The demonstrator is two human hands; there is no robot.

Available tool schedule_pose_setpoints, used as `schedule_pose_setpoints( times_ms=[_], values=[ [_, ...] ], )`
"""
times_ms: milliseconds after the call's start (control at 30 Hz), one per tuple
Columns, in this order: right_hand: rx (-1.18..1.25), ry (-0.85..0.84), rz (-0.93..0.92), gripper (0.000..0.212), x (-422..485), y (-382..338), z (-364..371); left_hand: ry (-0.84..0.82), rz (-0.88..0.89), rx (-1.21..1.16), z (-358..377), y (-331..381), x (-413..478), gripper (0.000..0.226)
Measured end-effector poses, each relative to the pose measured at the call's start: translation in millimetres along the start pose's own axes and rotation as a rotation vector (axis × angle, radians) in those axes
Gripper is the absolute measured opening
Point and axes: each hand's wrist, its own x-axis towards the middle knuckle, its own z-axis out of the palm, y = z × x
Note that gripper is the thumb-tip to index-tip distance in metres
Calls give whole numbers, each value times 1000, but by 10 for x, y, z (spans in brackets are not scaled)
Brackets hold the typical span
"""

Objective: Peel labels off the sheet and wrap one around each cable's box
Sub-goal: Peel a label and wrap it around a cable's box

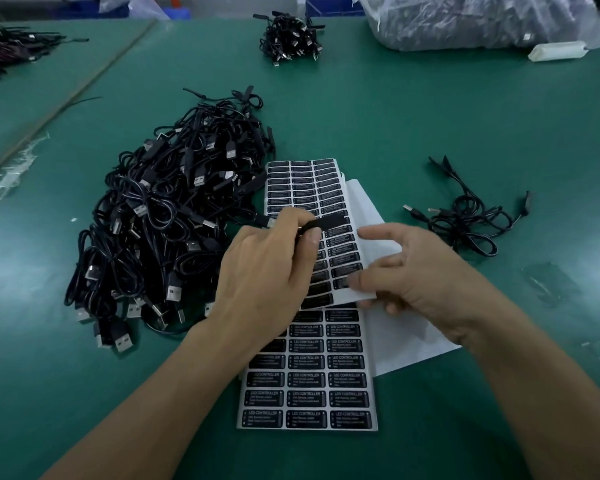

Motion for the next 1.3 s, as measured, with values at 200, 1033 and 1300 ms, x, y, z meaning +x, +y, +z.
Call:
schedule_pose_setpoints(
  times_ms=[200, 1033, 1300],
  values=[
    [116, 156, -90, 58, 97, 49, -28, -128, 47, -65, -36, 0, -41, 12],
    [250, 89, -25, 36, 68, 48, 85, -273, -145, -330, -43, 21, -42, 39],
    [165, 75, -32, 34, 70, 56, 104, -235, -176, -354, -37, 42, -43, 44]
  ],
)
